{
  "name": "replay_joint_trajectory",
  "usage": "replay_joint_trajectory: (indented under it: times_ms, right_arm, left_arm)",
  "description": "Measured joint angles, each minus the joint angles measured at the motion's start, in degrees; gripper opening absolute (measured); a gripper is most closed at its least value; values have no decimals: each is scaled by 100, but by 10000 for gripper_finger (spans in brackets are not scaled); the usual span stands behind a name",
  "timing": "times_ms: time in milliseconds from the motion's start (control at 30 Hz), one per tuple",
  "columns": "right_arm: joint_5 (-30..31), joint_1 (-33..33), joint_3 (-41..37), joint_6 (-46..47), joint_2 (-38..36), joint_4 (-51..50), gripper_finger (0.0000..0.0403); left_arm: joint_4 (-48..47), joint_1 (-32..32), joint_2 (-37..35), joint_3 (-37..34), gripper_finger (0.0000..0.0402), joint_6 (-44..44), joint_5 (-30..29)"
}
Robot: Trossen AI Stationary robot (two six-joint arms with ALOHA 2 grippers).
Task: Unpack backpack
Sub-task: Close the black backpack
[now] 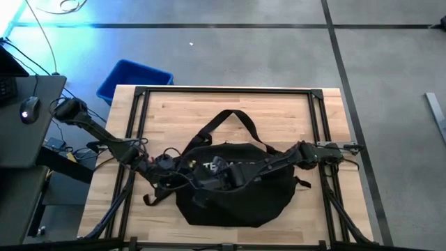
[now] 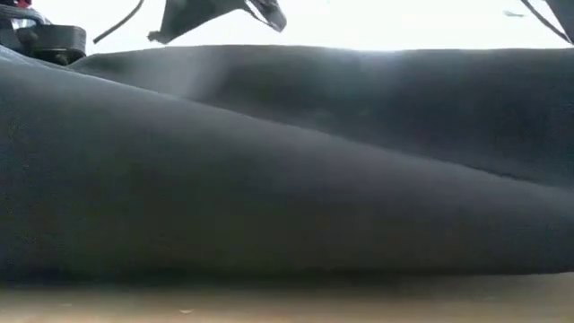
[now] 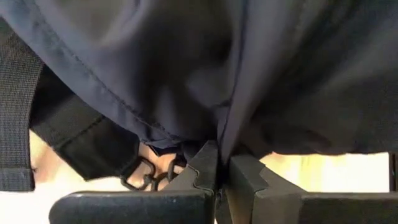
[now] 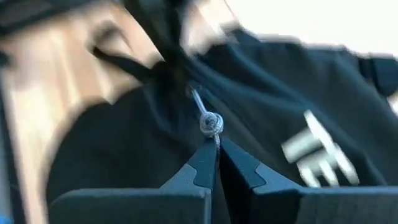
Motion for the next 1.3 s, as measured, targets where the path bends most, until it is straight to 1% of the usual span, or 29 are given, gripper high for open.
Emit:
replay_joint_trajectory:
  times_ms: [133, 367, 433, 500, 567, 700, 800, 967, 1067, 1133, 1200, 1300]
  right_arm:
    - [275, 187, -4, 733, -3, -877, 0]
    - [288, 448, -4, 1860, -30, -2669, 1]
    - [282, 511, -4, 2069, -30, -3037, 1]
    - [267, 561, -72, 2090, -32, -3118, 1]
    - [290, 579, -162, 1959, -69, -2801, 1]
    - [398, 533, -166, 1260, -164, -1410, 0]
    - [429, 364, -137, 781, -179, -347, 0]
    - [240, -77, -144, 190, -174, 1094, 0]
    - [-180, -407, -144, -55, -176, 1830, 4]
    - [-714, -631, -144, -10, -177, 2089, 16]
    - [-1205, -834, -142, 225, -175, 2063, 37]
    - [-1645, -1070, -174, 649, -148, 1644, 84]
  left_arm:
    - [-496, -170, -191, 6, 0, -280, -166]
    - [-2034, -390, -413, -15, 0, -699, -154]
    - [-2349, -483, -507, -15, 0, -741, -153]
    - [-2528, -553, -590, -15, 0, -749, -162]
    - [-2567, -591, -697, -15, 0, -734, -164]
    - [-2198, -679, -925, 77, 0, -368, -262]
    - [-1820, -731, -1079, 338, 0, -63, -535]
    - [-1483, -733, -1181, 792, 0, 483, -984]
    - [-1499, -729, -1181, 924, 0, 660, -1124]
    - [-1508, -729, -1179, 927, 0, 663, -1137]
    - [-1527, -729, -1178, 927, 0, 662, -1137]
    - [-1523, -729, -1179, 927, 0, 661, -1135]
